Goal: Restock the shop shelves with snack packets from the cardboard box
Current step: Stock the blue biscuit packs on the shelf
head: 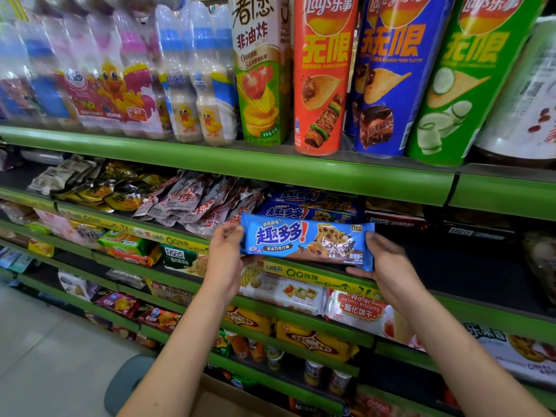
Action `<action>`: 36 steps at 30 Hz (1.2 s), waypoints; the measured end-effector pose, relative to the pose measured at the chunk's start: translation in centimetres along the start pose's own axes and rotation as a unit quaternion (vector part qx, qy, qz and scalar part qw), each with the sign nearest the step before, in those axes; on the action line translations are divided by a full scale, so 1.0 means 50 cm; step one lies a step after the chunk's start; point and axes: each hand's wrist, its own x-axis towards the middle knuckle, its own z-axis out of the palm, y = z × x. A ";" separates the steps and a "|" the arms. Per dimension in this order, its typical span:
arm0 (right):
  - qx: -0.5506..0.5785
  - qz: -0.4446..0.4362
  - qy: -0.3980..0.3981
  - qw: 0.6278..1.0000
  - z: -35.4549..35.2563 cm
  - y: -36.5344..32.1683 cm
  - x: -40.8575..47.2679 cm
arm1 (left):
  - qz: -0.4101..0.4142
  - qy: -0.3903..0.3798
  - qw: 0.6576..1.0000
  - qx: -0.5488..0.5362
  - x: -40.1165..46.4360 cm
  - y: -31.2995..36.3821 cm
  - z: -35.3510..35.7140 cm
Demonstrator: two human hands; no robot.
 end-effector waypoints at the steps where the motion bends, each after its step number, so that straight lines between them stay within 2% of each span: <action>1: -0.030 -0.012 0.000 0.999 -0.001 -0.002 -0.004 | 0.002 -0.011 1.000 -0.008 -0.001 0.004 -0.003; 4: -0.238 -0.103 -0.040 0.965 -0.011 -0.009 -0.029 | 0.003 -0.065 0.998 0.010 -0.003 0.023 -0.014; 8: -0.366 -0.134 -0.117 0.913 -0.004 -0.010 -0.056 | -0.020 -0.118 0.976 0.183 -0.003 0.047 -0.028; 12: -0.455 -0.177 -0.028 0.872 0.006 -0.005 -0.066 | 0.021 -0.113 0.906 0.408 0.006 0.054 -0.021; 14: -0.467 -0.195 -0.032 0.862 0.009 -0.004 -0.066 | 0.066 -0.085 0.875 0.472 0.017 0.051 -0.017; 20: -0.521 -0.264 -0.069 0.809 0.026 -0.002 -0.052 | 0.149 -0.055 0.811 0.564 0.038 0.045 -0.007; 22: -0.529 -0.269 -0.085 0.800 0.031 -0.001 -0.046 | 0.189 -0.024 0.766 0.615 0.038 0.040 -0.006; 25: -0.552 -0.281 -0.097 0.779 0.034 0.005 -0.040 | 0.264 0.038 0.678 0.685 0.027 0.026 -0.003; 28: -0.579 -0.268 -0.110 0.762 0.029 0.008 -0.037 | 0.301 0.048 0.637 0.708 0.018 0.015 -0.003; 31: -0.602 -0.258 -0.155 0.739 0.015 0.010 -0.037 | 0.304 0.040 0.632 0.712 0.021 0.015 -0.008; 36: -0.602 -0.310 -0.146 0.721 0.009 0.013 -0.045 | 0.264 0.001 0.726 0.635 0.015 0.018 -0.004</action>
